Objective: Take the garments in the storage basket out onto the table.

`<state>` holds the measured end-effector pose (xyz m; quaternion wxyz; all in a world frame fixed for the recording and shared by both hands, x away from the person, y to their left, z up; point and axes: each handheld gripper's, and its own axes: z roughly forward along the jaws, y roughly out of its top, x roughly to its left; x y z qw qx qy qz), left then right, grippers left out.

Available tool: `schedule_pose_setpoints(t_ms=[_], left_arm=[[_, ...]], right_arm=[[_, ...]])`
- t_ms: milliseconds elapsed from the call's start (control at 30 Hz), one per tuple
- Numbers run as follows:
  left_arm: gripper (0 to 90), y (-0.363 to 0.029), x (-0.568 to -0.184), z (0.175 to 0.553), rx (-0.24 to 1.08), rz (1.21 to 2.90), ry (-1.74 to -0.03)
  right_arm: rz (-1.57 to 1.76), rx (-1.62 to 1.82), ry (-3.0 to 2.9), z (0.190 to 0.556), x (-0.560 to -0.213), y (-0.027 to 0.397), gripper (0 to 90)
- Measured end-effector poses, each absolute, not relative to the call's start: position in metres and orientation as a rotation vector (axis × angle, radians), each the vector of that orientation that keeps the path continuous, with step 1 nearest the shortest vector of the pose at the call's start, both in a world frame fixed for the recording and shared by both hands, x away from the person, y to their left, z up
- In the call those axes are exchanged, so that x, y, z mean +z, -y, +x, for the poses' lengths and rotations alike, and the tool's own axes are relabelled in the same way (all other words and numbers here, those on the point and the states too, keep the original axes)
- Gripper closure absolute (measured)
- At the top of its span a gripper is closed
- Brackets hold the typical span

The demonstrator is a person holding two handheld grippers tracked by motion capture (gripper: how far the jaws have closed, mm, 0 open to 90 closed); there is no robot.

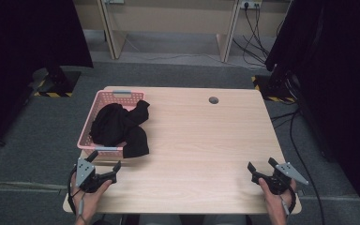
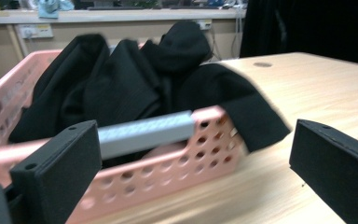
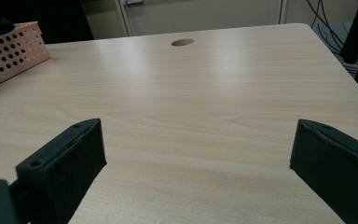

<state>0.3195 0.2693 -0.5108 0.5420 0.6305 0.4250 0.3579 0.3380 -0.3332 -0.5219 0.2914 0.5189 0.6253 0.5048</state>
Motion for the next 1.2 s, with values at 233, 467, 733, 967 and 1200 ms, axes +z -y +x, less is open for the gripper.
schedule_pose_setpoints(t_ms=[233,467,733,967,1200], left_arm=[[2.8,-0.263,-0.495,0.337,0.845,1.514,-1.017],[4.8,-0.256,-0.474,0.368,0.895,1.572,-1.026],[8.4,-0.250,-0.463,0.395,0.935,1.630,-1.036],[10.6,-0.250,-0.457,0.420,0.934,1.695,-1.101],[11.2,-0.252,-0.455,0.432,0.915,1.712,-1.142]], right_arm=[[1.367,1.322,-1.699,0.340,-0.522,0.331,3.2],[1.367,1.330,-1.703,0.340,-0.522,0.331,3.2],[1.366,1.335,-1.703,0.340,-0.522,0.331,3.2],[1.359,1.330,-1.709,0.340,-0.522,0.330,3.2],[1.351,1.331,-1.710,0.339,-0.522,0.330,3.2]])
